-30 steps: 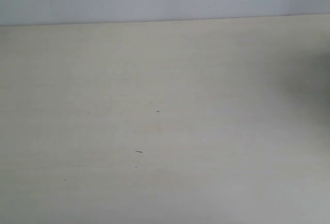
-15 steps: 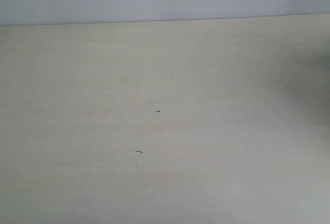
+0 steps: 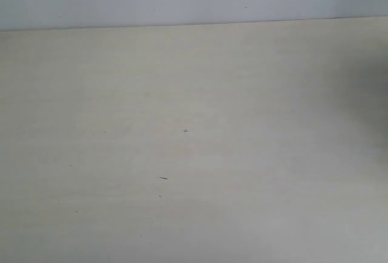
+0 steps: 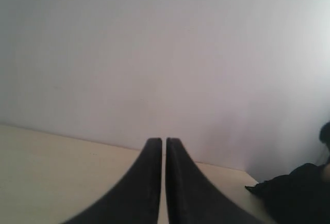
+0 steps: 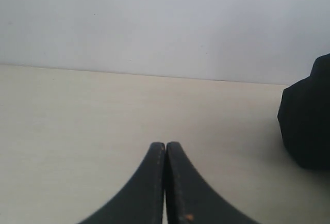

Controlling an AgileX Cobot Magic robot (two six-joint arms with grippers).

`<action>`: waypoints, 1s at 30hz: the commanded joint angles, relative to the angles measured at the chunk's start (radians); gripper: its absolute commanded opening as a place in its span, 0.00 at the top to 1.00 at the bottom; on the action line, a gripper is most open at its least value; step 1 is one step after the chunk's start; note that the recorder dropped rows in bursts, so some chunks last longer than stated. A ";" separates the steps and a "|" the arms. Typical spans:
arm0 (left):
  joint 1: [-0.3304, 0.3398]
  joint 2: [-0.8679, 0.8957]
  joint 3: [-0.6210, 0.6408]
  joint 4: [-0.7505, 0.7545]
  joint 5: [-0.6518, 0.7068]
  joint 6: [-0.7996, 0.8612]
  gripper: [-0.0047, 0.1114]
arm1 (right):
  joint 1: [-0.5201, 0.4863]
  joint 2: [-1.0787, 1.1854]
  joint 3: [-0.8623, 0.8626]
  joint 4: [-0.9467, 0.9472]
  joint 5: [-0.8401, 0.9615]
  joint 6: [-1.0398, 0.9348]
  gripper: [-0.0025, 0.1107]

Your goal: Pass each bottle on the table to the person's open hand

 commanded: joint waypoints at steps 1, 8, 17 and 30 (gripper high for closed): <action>0.033 -0.007 0.001 -0.003 0.002 0.008 0.91 | 0.003 -0.003 0.004 -0.005 -0.005 -0.001 0.98; 0.033 -0.007 0.001 0.016 0.005 0.032 0.91 | 0.003 -0.003 0.004 -0.005 -0.010 0.001 0.98; 0.034 -0.007 0.001 -0.037 0.055 0.038 0.91 | 0.003 -0.003 0.004 -0.005 -0.024 -0.001 0.98; 0.186 -0.007 0.001 -0.423 0.072 0.677 0.91 | 0.003 -0.003 0.004 -0.005 -0.024 -0.002 0.98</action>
